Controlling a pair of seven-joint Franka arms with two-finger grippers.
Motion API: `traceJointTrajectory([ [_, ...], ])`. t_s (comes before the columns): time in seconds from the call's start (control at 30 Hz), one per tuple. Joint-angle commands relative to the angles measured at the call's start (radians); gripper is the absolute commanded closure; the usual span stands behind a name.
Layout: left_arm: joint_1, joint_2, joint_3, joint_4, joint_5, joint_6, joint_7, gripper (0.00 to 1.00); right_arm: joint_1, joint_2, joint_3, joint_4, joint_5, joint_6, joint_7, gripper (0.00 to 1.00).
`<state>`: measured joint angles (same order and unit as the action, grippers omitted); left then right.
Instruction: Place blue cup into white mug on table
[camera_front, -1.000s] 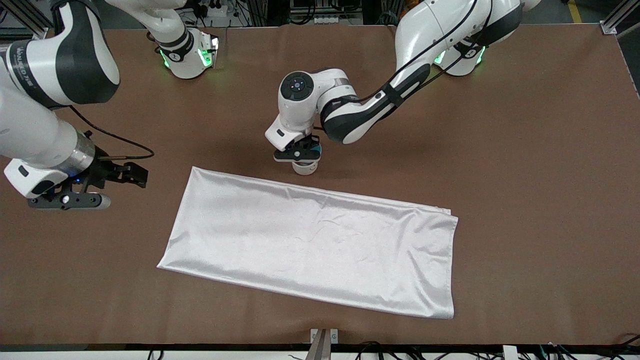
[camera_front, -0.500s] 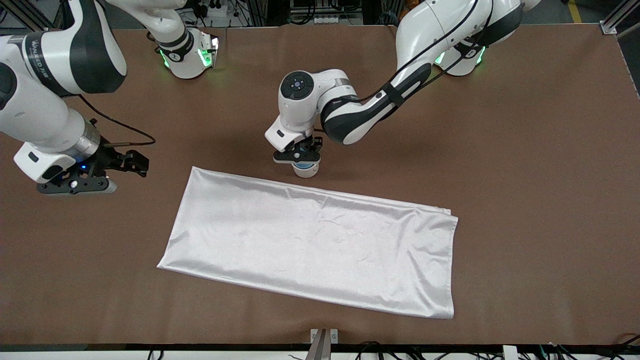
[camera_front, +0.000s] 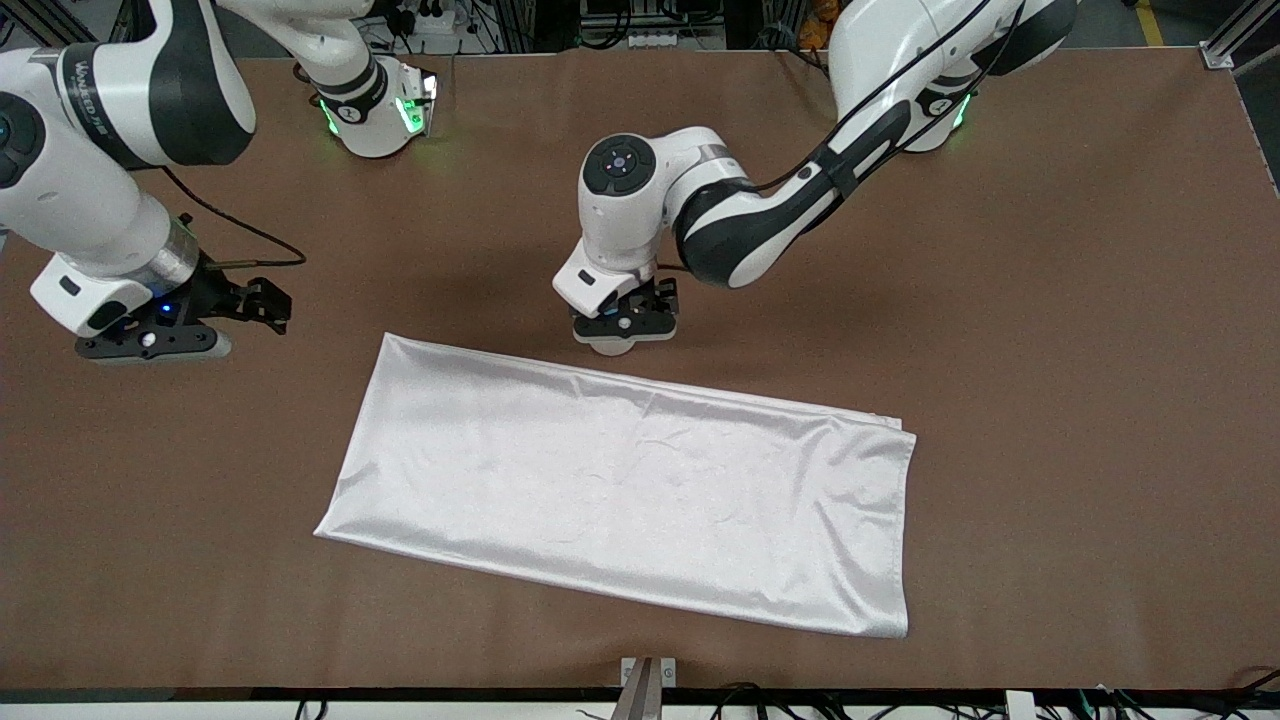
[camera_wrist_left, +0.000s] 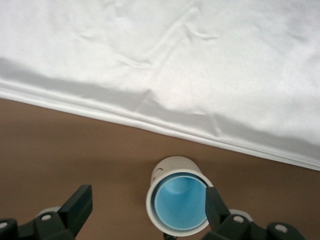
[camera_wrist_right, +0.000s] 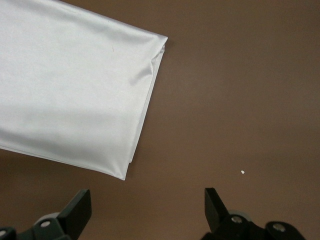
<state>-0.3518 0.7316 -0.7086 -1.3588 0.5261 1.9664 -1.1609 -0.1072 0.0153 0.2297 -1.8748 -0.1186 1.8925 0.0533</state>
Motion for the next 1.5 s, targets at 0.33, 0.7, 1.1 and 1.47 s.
traceJointTrajectory([
  [0.33,0.033,-0.282,0.204,-0.031,-0.287,-0.188,0.346,0.00,-0.017,-0.032,0.010,0.069,0.022,-0.090,-0.018,0.00],
  [0.7,0.030,-0.434,0.360,-0.074,-0.385,-0.264,0.432,0.00,-0.022,-0.029,0.008,0.197,0.020,-0.138,-0.015,0.00],
  [1.1,0.037,-0.596,0.497,-0.190,-0.485,-0.284,0.572,0.00,-0.026,-0.021,0.007,0.264,0.017,-0.197,-0.017,0.00],
  [1.47,0.034,-0.718,0.682,-0.286,-0.545,-0.357,0.760,0.00,-0.028,0.002,0.007,0.339,0.017,-0.279,-0.017,0.00],
])
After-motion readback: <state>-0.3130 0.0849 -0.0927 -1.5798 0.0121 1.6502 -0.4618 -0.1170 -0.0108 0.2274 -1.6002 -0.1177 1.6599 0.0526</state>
